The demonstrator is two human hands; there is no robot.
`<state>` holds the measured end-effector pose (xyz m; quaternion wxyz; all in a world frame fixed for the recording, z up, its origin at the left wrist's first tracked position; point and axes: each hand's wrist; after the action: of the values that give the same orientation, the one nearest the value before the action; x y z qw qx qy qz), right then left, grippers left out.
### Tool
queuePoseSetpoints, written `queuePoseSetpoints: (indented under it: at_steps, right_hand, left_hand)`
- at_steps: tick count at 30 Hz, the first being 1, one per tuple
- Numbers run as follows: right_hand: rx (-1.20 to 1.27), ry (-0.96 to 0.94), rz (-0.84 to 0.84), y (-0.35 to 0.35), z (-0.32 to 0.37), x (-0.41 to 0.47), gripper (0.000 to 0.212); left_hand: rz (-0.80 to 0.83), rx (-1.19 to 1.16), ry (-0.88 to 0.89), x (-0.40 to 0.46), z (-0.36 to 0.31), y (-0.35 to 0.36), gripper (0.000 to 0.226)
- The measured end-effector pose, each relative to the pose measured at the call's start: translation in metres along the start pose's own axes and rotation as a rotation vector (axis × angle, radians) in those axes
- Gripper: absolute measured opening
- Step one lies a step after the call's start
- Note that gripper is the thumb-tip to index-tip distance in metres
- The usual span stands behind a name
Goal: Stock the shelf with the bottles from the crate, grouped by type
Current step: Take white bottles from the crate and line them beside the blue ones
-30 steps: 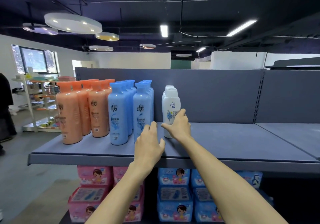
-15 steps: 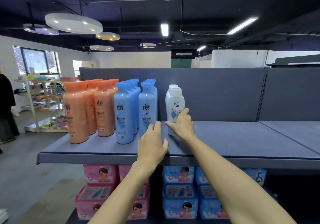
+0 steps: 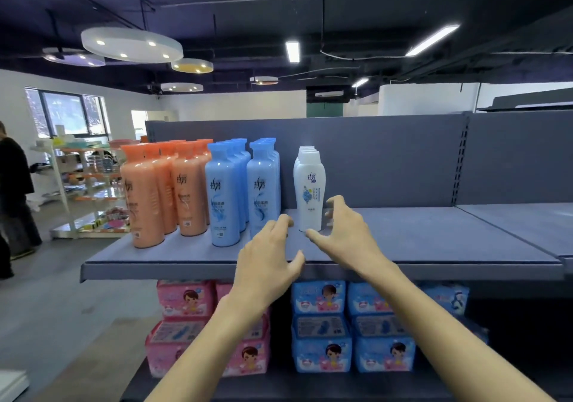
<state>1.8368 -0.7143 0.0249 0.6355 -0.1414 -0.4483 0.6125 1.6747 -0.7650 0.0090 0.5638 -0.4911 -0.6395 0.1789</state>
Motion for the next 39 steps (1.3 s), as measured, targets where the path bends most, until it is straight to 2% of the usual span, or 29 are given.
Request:
queuePoseSetpoints:
  at_steps: [4, 14, 18, 23, 28, 31, 34, 39]
  right_hand:
    - [0.043, -0.089, -0.046, -0.001, -0.022, -0.075, 0.050]
    - [0.029, 0.003, 0.078, 0.038, -0.073, -0.125, 0.042]
    - [0.011, 0.114, 0.224, 0.084, -0.116, -0.164, 0.042]
    - [0.026, 0.352, 0.440, 0.159, -0.177, -0.232, 0.042]
    - [0.003, 0.560, 0.702, 0.233, -0.237, -0.295, 0.038]
    - [-0.036, 0.638, 0.832, 0.273, -0.272, -0.327, 0.034]
    - [-0.034, 0.679, 0.942, 0.313, -0.306, -0.353, 0.045]
    - [-0.066, 0.683, 1.131, 0.381, -0.350, -0.393, 0.062]
  left_hand:
    - [0.078, 0.009, 0.028, -0.044, 0.007, 0.006, 0.035]
    - [0.277, -0.070, -0.086, -0.088, 0.020, 0.074, 0.035]
    - [0.432, -0.109, -0.186, -0.143, 0.031, 0.133, 0.035]
    - [0.672, -0.131, -0.374, -0.226, 0.043, 0.211, 0.035]
    - [0.906, -0.075, -0.455, -0.310, 0.059, 0.285, 0.038]
    - [1.021, -0.169, -0.586, -0.355, 0.070, 0.325, 0.036]
    - [1.101, -0.325, -0.765, -0.401, 0.080, 0.365, 0.033]
    - [1.315, -0.316, -0.873, -0.473, 0.095, 0.425, 0.040]
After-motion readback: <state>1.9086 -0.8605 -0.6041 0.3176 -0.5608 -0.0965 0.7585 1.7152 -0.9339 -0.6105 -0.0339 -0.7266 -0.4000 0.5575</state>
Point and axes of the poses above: each hand's wrist, its own x-axis towards the middle knuckle, its own y-axis out of the palm, z = x × y, and after that the axes turned 7 degrees about z, right-handed
